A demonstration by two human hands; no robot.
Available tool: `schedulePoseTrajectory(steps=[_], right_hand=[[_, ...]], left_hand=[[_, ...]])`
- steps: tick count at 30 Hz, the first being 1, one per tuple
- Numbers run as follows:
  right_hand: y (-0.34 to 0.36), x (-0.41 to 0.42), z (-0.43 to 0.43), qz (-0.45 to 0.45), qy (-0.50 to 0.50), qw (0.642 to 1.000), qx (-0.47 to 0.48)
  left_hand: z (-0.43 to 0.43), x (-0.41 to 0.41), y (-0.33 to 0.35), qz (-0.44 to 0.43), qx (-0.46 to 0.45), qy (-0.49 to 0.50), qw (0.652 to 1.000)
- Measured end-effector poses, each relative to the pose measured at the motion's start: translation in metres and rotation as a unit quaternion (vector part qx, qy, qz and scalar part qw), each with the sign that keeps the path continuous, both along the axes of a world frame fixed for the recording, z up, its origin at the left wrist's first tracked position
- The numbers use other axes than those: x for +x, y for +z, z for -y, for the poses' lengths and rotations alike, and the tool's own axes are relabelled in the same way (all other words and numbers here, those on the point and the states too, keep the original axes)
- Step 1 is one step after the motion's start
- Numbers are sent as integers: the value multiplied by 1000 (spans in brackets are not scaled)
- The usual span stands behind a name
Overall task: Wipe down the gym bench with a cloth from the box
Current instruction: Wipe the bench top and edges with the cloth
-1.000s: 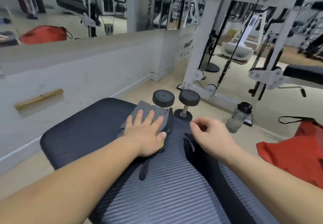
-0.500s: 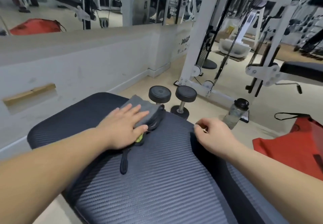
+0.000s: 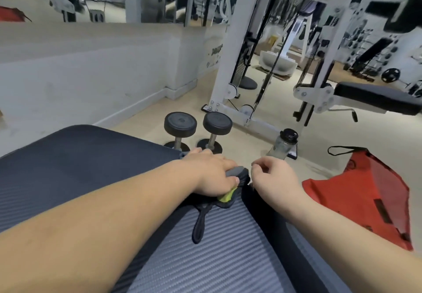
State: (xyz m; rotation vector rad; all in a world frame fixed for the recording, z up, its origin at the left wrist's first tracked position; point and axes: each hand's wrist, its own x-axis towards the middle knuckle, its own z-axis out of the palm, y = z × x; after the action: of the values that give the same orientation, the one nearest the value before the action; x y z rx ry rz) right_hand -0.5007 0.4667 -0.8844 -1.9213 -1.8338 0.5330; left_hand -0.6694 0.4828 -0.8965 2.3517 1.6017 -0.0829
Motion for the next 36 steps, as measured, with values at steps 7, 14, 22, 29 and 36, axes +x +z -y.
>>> schedulePoseTrajectory(steps=[7, 14, 22, 29, 36], right_hand=[[15, -53, 1, 30, 105, 994, 25], [16, -168, 27, 47, 249, 967, 39], [6, -253, 53, 192, 339, 921, 23], [16, -229, 65, 64, 324, 944, -18], [36, -168, 128, 6, 316, 949, 5]], left_hand=[[-15, -70, 9, 2, -26, 100, 995], [7, -244, -2, 3, 14, 293, 956], [115, -324, -18, 195, 8, 397, 897], [182, -314, -33, 124, 93, 483, 862], [249, -229, -10, 259, 94, 626, 730]])
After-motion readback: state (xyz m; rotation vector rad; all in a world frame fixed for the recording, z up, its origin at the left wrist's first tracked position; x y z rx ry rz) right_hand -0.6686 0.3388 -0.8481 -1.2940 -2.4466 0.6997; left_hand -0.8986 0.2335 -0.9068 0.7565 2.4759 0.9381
